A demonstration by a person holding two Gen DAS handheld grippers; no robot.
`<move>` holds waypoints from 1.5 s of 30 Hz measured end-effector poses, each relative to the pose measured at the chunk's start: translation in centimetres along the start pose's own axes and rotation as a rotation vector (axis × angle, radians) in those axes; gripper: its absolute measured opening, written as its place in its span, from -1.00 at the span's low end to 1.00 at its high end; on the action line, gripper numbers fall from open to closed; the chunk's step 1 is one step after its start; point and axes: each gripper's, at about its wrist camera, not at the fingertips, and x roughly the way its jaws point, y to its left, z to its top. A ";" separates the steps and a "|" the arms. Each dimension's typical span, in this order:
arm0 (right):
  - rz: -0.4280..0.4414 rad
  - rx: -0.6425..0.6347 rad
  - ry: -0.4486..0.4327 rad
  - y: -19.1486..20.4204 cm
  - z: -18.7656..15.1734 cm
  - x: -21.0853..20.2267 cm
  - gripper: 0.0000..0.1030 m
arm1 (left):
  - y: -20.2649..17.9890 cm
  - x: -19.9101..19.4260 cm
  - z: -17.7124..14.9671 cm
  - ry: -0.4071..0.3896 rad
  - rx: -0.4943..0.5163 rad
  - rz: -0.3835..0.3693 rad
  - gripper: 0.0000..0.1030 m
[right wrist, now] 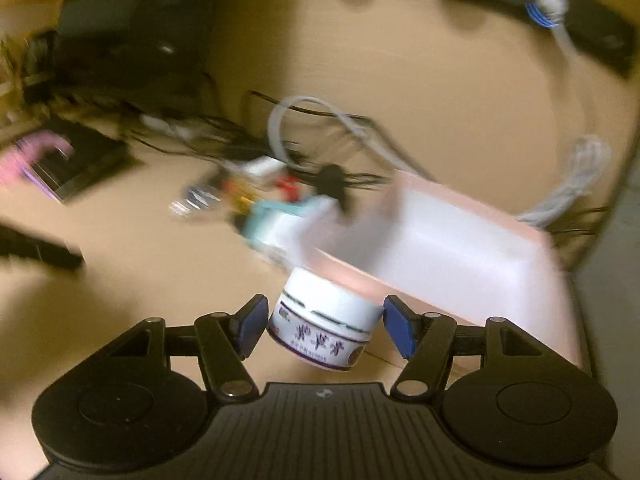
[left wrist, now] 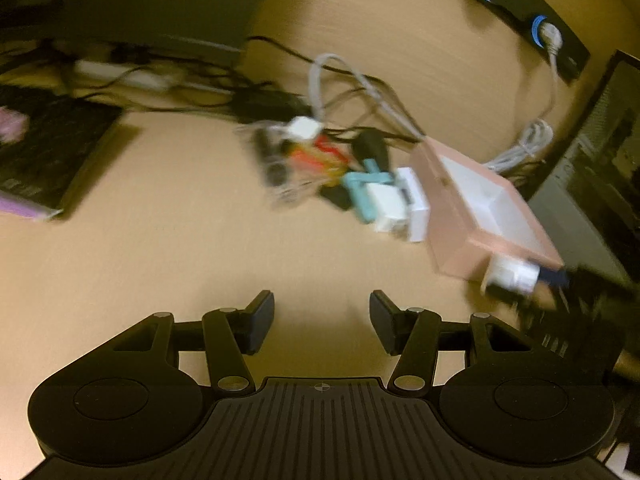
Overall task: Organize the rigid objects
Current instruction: 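Grasp the white flat plug with the left gripper while the right gripper holds the jar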
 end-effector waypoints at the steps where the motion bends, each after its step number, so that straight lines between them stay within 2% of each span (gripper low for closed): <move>1: -0.034 -0.003 0.004 -0.4 -1.0 -0.2 0.24 | -0.7 0.7 0.6 0.000 0.014 -0.015 0.11; 6: -0.114 0.056 0.018 -1.6 -4.1 -1.0 0.23 | -5.6 5.3 4.6 -0.030 0.111 -0.060 0.11; 9: -0.092 0.099 0.052 -2.0 -5.0 -1.4 0.18 | -7.8 8.8 6.5 -0.013 0.149 -0.040 0.11; 11: -0.073 0.132 0.065 -2.0 -5.4 -2.0 0.18 | -8.6 10.7 7.2 0.008 0.162 -0.016 0.06; 14: -0.089 0.150 0.056 -1.9 -5.7 -3.2 0.20 | -9.2 12.6 7.7 0.030 0.170 0.001 -0.12; 17: -0.100 0.194 0.074 -2.3 -6.4 -4.1 0.20 | -9.6 13.7 7.7 0.053 0.187 -0.013 -0.13; 19: -0.105 0.212 0.091 -2.7 -6.5 -4.0 0.20 | -10.2 14.3 7.4 0.070 0.223 0.002 -0.32; 20: -0.110 0.218 0.095 -2.8 -6.5 -4.2 0.20 | -10.4 14.7 7.4 0.081 0.235 0.016 -0.52; 22: -0.126 0.225 0.096 -3.0 -6.5 -4.5 0.20 | -10.7 14.7 7.1 0.070 0.267 0.033 -0.60; 25: -0.128 0.231 0.085 -3.2 -6.1 -4.9 0.22 | -10.3 13.9 6.5 0.085 0.278 -0.018 -0.66; 28: -0.123 0.222 0.075 -3.0 -5.8 -4.8 0.29 | -9.9 12.1 5.3 0.089 0.316 -0.040 -0.68; 33: -0.106 0.193 0.080 -2.5 -5.3 -4.0 0.30 | -8.8 8.1 2.8 0.130 0.352 -0.067 -0.69; 36: -0.088 0.170 0.079 -2.1 -5.1 -3.7 0.30 | -8.2 5.8 1.6 0.137 0.412 -0.026 -0.69; 40: -0.089 0.141 0.074 -1.7 -5.0 -3.4 0.34 | -7.4 3.4 0.2 0.128 0.551 0.093 -0.69; 42: -0.093 0.143 0.081 -1.7 -5.1 -3.2 0.35 | -6.9 2.9 -0.2 0.138 0.568 0.119 -0.68; 45: -0.105 0.159 0.098 -1.9 -5.6 -2.9 0.38 | -6.7 2.8 -0.4 0.149 0.558 0.119 -0.67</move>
